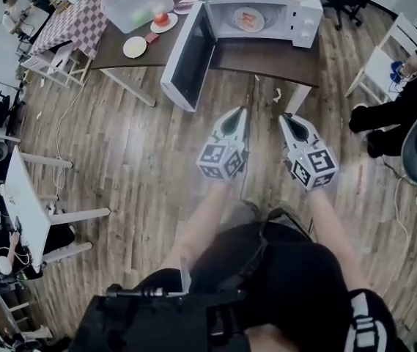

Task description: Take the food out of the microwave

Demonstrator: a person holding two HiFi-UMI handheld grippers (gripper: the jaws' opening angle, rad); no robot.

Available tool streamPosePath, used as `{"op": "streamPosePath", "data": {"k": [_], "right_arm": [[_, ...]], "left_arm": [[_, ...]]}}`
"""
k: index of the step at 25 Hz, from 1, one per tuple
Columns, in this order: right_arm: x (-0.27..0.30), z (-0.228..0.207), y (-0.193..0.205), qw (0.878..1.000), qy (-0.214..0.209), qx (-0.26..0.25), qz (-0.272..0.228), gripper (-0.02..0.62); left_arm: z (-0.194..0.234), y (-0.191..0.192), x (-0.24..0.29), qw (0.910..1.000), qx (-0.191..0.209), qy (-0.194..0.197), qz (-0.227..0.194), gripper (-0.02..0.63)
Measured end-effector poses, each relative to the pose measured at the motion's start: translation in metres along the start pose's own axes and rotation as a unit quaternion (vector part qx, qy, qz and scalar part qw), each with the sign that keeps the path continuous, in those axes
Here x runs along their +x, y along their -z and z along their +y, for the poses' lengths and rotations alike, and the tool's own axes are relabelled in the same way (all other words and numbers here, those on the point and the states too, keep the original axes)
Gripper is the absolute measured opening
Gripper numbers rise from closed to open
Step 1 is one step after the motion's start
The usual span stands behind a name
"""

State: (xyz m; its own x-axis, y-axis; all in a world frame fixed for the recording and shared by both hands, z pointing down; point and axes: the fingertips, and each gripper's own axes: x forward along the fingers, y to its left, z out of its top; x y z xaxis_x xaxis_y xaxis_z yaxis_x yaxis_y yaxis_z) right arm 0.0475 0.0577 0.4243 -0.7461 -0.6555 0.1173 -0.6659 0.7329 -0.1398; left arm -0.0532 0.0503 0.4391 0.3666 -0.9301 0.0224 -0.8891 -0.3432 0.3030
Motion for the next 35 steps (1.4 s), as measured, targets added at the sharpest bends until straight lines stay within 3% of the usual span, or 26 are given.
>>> {"op": "streamPosePath", "data": {"k": [7,16,35], "right_arm": [[0.019,-0.023,-0.001,1.000,0.018,0.021,-0.004,-0.003],[0.080,-0.044,-0.001,1.000,-0.012,0.011,0.006,-0.003],[0.190,-0.144,-0.012,0.998,-0.050,0.016,0.030,-0.002]], "left_arm": [[0.013,-0.004,0.025,1.0000,-0.007,0.006,0.003,0.002],[0.044,-0.009,0.069,0.9999,-0.014,-0.001,-0.005,0.002],[0.098,-0.008,0.199,0.9993,-0.026,-0.027,0.009,0.002]]}}
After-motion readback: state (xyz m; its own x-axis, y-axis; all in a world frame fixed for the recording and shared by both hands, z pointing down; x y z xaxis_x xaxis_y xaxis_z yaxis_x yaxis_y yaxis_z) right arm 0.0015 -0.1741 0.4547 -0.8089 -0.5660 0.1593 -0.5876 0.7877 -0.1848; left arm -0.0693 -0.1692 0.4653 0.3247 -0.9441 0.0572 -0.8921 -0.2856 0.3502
